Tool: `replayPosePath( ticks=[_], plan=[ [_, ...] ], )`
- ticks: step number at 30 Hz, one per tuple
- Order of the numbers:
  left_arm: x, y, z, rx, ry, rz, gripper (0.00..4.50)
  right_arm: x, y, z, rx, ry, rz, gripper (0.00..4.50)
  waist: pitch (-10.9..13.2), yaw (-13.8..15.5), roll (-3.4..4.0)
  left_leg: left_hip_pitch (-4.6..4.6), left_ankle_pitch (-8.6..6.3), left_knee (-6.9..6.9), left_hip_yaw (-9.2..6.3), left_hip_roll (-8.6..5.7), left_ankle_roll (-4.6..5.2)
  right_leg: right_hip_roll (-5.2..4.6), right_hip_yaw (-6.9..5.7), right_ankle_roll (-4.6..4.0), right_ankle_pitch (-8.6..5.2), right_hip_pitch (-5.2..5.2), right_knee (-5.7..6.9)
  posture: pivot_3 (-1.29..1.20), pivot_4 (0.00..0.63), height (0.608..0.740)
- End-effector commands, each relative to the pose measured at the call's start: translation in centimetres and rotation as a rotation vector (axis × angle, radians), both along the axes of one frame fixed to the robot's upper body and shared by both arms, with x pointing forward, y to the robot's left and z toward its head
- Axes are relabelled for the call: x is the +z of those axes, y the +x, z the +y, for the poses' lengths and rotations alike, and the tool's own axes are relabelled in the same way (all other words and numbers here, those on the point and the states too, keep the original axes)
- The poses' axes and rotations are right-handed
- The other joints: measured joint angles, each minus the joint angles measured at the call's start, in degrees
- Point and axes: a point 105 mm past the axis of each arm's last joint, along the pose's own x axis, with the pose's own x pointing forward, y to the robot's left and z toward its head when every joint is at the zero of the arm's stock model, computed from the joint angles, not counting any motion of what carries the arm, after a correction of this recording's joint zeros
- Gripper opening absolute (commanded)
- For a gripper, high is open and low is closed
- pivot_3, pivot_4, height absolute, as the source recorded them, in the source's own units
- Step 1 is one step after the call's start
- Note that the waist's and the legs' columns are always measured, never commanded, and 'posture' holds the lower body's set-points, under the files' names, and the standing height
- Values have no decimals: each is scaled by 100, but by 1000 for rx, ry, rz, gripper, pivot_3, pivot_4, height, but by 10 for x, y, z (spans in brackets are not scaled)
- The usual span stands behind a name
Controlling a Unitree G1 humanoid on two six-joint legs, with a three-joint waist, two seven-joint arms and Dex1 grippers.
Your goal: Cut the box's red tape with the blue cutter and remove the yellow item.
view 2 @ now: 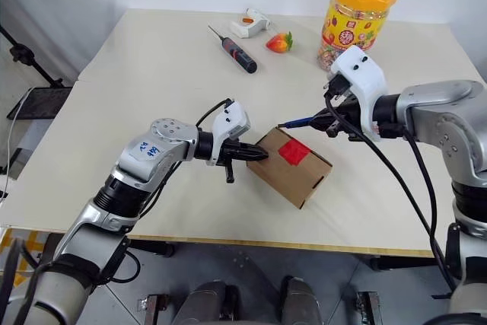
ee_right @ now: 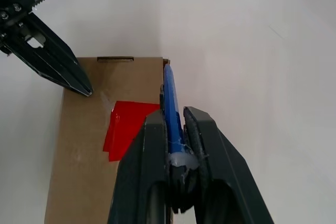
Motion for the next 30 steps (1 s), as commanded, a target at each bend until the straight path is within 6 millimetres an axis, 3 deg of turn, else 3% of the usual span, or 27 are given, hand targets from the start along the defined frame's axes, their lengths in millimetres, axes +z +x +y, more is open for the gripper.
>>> replayPosePath(
  ticks=[1,8,19,30],
  plan=[
    [-4,4,1,25,26,6,0,6,-6,-2,11,-18,-26,156,0,-2,0,0,0,1,0,0,0,0,0,0,0,1,0,0,150,740],
    [-4,4,0,27,31,8,0,21,-9,1,26,16,-56,156,0,0,0,0,1,3,0,0,1,0,1,1,0,2,1,0,150,740],
    [-6,3,-2,19,35,8,0,-3,-10,-12,-28,-50,5,156,0,2,0,0,1,3,-1,0,2,-1,0,1,1,2,2,0,150,740],
    [-11,3,-3,35,49,24,0,-3,-18,-19,-17,-104,36,156,0,8,0,0,1,5,-2,0,2,-2,1,1,1,3,1,0,150,740]
  ],
)
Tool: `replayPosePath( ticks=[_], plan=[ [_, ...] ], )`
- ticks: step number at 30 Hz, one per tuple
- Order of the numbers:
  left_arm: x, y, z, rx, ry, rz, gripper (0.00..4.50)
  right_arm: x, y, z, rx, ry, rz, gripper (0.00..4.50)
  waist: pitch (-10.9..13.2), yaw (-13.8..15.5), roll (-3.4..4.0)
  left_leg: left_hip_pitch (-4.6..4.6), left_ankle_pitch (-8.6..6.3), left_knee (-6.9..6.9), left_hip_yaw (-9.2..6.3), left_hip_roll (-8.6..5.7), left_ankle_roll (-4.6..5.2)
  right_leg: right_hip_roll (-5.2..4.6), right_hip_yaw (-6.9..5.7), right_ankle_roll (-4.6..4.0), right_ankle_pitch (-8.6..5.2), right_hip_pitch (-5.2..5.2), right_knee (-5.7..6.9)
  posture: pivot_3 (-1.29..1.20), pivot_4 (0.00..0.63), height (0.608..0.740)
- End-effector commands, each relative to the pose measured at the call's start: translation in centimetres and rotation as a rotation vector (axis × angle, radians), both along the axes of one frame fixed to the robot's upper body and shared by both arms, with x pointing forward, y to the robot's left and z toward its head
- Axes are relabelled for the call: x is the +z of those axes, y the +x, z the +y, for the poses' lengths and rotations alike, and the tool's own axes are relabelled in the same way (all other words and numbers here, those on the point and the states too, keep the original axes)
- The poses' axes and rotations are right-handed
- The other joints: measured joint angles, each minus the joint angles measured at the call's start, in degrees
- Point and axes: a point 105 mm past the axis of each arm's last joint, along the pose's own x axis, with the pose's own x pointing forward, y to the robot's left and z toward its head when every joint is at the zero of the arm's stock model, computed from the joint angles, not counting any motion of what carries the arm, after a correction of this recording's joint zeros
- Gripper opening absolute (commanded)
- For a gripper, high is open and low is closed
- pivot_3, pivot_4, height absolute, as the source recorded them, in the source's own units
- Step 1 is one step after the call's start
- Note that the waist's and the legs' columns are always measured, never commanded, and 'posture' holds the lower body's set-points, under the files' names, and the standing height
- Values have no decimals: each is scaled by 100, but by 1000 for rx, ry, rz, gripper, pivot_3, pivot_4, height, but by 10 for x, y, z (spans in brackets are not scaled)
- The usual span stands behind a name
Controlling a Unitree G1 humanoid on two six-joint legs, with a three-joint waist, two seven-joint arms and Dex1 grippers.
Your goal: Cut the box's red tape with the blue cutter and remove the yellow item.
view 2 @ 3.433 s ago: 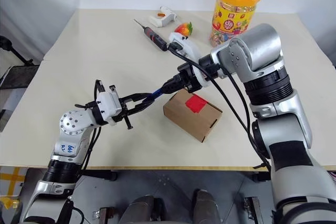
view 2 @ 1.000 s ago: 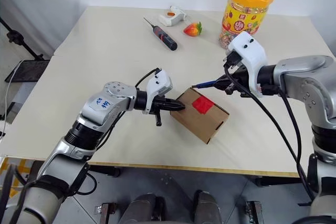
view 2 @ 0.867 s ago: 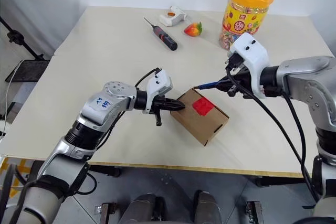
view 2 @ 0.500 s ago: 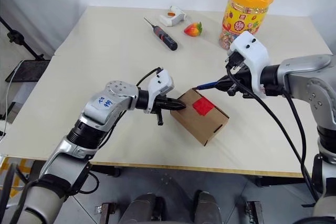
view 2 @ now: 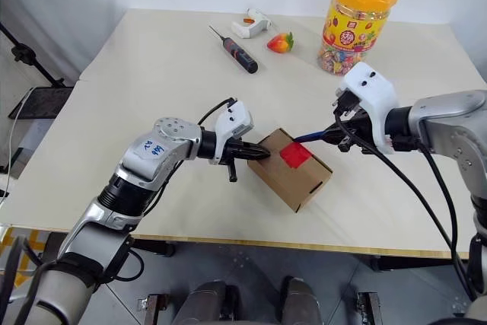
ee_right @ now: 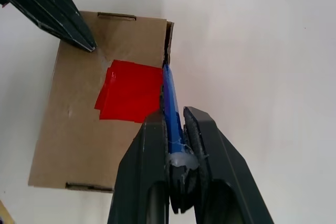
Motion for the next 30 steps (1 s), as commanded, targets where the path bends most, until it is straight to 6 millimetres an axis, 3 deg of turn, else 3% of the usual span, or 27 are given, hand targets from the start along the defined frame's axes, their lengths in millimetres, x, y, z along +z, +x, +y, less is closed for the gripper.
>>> replayPosePath(
  ticks=[1,8,16,21,30],
  plan=[
    [-11,1,1,23,38,21,0,8,-6,-5,0,-41,-20,156,0,3,0,0,0,0,0,0,0,0,0,0,0,0,0,0,150,740],
    [-12,4,1,41,36,21,0,9,-11,-13,10,-83,8,156,0,3,0,0,0,1,-2,-1,0,-1,0,0,0,3,-1,0,150,740],
    [-13,4,-1,42,41,15,0,-2,-5,-7,1,-77,35,156,-1,2,-1,3,0,6,-3,0,0,-1,0,0,0,7,0,0,150,740],
    [-17,3,-7,47,65,11,0,9,-9,-5,-16,-67,49,156,-1,10,-1,4,0,12,-6,0,1,-2,0,0,0,11,1,0,150,740],
    [-25,2,-17,77,133,20,0,4,-17,-8,-71,-103,131,156,-2,44,-3,4,1,15,-13,-5,1,-5,1,0,0,17,2,0,150,740]
  ],
)
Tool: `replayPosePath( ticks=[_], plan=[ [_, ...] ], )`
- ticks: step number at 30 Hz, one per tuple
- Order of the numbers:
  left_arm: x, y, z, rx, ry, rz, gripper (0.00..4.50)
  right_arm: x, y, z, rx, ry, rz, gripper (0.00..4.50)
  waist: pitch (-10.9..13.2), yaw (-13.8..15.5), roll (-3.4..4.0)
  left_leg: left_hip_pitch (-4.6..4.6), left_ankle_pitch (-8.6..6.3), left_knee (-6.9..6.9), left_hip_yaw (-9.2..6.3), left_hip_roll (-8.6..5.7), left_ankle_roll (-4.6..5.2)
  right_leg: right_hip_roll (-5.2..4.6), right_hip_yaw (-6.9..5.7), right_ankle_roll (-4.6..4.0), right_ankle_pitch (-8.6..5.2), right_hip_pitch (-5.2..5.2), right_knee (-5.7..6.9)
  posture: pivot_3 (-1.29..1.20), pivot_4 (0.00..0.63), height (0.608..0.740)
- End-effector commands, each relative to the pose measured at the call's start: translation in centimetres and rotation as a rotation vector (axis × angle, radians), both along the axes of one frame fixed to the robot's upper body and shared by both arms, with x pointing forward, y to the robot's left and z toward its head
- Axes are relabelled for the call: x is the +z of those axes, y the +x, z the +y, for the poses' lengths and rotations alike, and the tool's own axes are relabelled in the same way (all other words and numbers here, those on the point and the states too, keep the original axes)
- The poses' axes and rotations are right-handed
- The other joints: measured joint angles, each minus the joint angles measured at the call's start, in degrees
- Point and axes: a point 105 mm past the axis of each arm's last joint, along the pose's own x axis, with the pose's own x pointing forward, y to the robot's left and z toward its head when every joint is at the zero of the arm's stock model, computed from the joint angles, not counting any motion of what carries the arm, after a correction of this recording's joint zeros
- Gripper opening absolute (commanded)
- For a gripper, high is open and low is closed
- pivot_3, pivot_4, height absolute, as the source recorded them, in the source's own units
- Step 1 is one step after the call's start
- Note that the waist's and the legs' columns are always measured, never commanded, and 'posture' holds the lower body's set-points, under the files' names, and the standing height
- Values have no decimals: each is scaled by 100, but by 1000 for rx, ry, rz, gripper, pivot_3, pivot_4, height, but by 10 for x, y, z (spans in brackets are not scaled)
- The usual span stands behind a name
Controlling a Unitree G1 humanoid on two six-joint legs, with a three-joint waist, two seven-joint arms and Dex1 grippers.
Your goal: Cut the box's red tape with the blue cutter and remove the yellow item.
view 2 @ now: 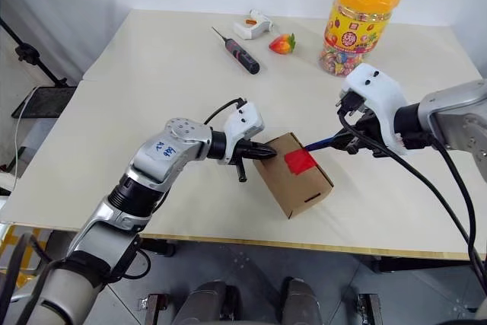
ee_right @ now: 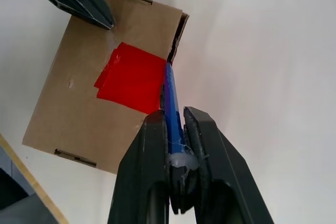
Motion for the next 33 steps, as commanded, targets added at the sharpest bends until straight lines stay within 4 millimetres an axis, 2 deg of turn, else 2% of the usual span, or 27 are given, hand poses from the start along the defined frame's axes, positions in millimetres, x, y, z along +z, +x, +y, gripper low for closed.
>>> replayPosePath(
  ticks=[1,10,14,33],
  plan=[
    [-23,2,1,51,88,48,0,0,-7,-3,-9,-35,26,156,-1,19,-1,0,0,0,0,-1,0,-1,1,0,0,0,0,0,150,740],
    [-30,6,-4,89,116,47,0,-9,-16,-2,18,-67,89,156,-5,110,-6,4,0,3,1,-3,1,-3,4,3,2,6,-3,0,150,740],
    [-31,8,-4,98,119,43,0,-4,-23,-3,33,-67,96,156,-5,122,-7,7,1,4,0,-3,2,-4,4,4,2,9,-3,0,150,740],
    [-34,11,-6,114,129,39,0,-1,-50,-14,46,-110,160,156,-8,114,-11,11,1,13,2,3,2,-5,10,5,3,13,-5,0,150,740]
  ],
)
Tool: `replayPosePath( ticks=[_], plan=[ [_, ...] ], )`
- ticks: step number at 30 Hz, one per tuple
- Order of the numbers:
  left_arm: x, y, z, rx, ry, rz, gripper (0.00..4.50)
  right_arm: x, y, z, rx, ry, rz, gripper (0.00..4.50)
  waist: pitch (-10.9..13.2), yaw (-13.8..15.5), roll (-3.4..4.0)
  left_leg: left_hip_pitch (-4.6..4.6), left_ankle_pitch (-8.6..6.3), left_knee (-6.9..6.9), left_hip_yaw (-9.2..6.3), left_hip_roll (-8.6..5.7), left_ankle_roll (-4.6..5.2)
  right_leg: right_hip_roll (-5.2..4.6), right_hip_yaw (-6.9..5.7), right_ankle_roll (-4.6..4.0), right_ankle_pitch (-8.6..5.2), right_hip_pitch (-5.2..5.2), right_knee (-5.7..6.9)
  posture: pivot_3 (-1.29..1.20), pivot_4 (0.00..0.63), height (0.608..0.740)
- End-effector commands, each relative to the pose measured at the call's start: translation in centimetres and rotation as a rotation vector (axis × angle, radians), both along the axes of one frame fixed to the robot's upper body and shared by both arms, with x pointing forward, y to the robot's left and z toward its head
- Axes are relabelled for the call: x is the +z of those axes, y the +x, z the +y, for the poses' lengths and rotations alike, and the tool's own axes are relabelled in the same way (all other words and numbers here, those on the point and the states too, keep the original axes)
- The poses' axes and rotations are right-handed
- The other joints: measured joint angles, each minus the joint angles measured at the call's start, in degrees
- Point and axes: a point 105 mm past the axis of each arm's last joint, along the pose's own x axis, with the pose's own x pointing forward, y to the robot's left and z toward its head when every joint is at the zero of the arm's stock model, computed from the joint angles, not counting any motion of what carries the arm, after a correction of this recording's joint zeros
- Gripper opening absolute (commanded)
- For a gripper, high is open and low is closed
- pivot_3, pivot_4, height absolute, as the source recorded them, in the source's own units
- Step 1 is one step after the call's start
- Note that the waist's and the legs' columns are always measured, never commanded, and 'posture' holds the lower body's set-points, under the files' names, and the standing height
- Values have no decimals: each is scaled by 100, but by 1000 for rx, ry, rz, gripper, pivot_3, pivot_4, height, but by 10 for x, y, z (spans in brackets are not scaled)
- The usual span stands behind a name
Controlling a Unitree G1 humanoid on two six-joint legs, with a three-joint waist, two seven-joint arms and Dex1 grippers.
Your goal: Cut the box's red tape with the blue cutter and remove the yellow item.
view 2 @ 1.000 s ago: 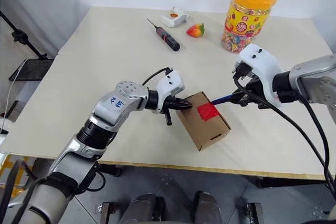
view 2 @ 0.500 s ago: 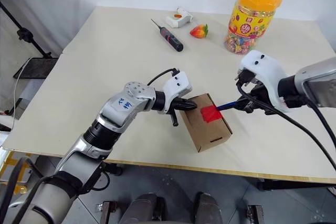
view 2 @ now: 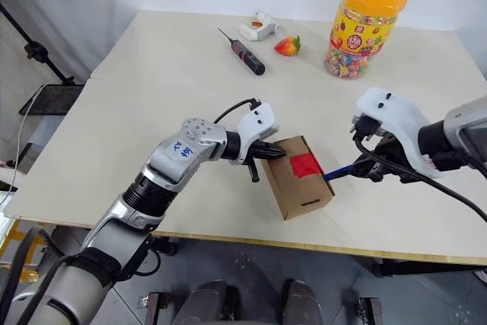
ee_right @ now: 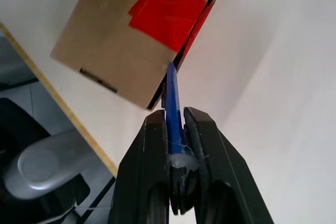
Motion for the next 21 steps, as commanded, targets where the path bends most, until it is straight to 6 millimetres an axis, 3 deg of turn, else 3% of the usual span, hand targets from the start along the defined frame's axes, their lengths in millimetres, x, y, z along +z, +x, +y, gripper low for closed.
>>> replayPosePath(
  ticks=[1,8,15,18,21],
  plan=[
    [-30,8,10,82,100,51,0,7,-8,0,17,8,-8,156,0,0,0,0,0,1,0,0,0,0,0,1,0,1,0,0,150,740],
    [-32,7,11,77,96,55,0,26,-5,-8,-31,64,-108,156,0,-5,0,0,0,13,0,3,0,-2,2,3,2,4,1,0,150,740],
    [-32,5,13,66,98,58,0,60,-12,-15,-45,199,-238,156,0,-3,-1,0,0,15,0,3,0,-3,4,3,2,4,3,0,150,740],
    [-33,3,13,63,97,60,0,65,-10,-27,-104,248,-300,156,-2,-14,-3,0,0,15,-1,4,0,-3,4,4,2,6,3,0,150,740],
    [-32,2,12,56,91,62,0,57,-2,-47,-197,324,-385,156,-16,-14,-23,3,0,15,2,6,0,-1,3,4,3,6,10,0,150,740]
  ],
)
